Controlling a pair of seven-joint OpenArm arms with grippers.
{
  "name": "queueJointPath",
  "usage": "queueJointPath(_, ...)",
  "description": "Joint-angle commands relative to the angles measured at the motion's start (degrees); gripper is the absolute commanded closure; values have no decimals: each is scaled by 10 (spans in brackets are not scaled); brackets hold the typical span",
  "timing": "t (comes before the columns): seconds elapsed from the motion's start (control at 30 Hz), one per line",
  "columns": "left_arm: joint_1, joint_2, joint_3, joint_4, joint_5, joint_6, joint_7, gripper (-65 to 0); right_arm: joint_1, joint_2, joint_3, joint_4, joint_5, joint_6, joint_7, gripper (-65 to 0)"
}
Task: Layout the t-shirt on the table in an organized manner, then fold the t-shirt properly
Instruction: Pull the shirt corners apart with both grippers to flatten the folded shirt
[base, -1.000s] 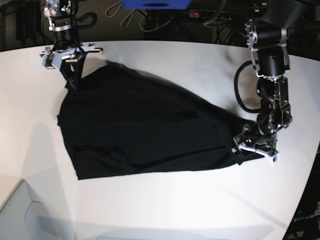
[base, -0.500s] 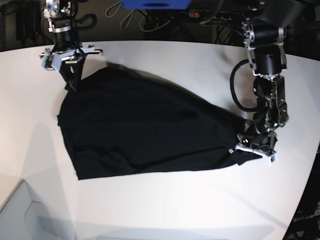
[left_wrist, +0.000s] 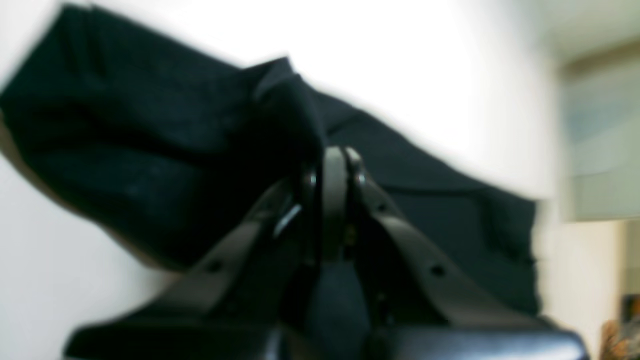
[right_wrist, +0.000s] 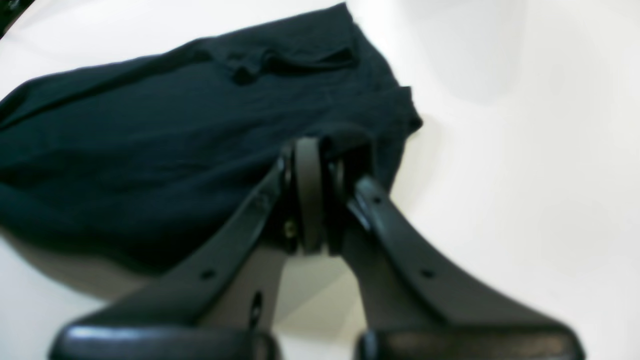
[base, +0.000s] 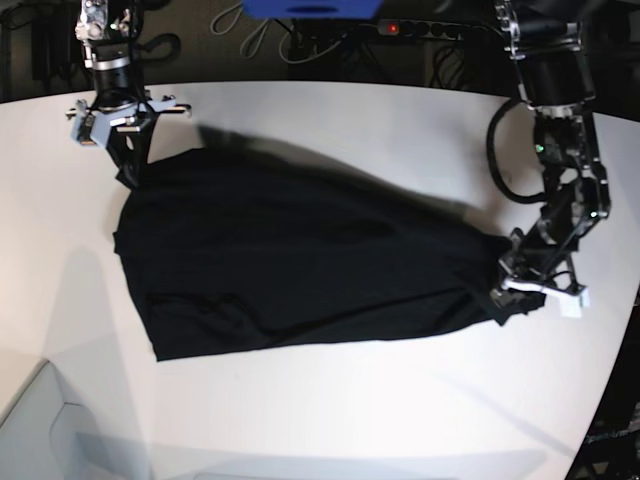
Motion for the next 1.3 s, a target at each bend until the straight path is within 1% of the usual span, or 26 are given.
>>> queueJointPath(0.0,18,-6,-24,30,-24,-3,10,-2,-6,9,3,11,3,0,17,0)
queueJointPath(0.17,114,-4,-128,116,-67,-3,61,-2,-19,12,3,10,3,0,17,0)
queueJointPath(0.23,147,-4,-160,134,-84,-3,82,-2,-22,15,3,10,3,0,17,0)
queueJointPath(0.33,192,-4,-205,141,-92,-3,101,-2,-31,15,3,10,3,0,17,0)
queueJointPath(0.4,216,-3,-224,141,-93,-8,105,-2,-34,15,3,10,3,0,17,0)
queueJointPath(0.6,274,20,-285,138,-89,-8,110,-2,-42,15,3,10,3,0,17,0)
queueJointPath(0.67,285,28,-296,138,-87,-8,110,-2,-43,15,3,9,3,0,17,0)
queueJointPath(0.97,284,22,-296,46,-89,-9,106,-4,-75,15,-3,-6,3,0,16,0)
queueJointPath(1.1,267,22,-296,20,-89,-9,108,-5,-87,16,1,-10,3,0,-18,0)
queueJointPath(1.13,262,22,-296,18,-87,-9,108,-5,-94,16,2,-10,4,0,-18,0)
queueJointPath(1.2,260,22,-296,17,-87,-9,109,-5,-115,16,2,-10,4,0,-9,0)
queueJointPath(1.27,258,22,-295,17,-89,-9,109,-5,-139,16,-3,-10,4,0,14,0)
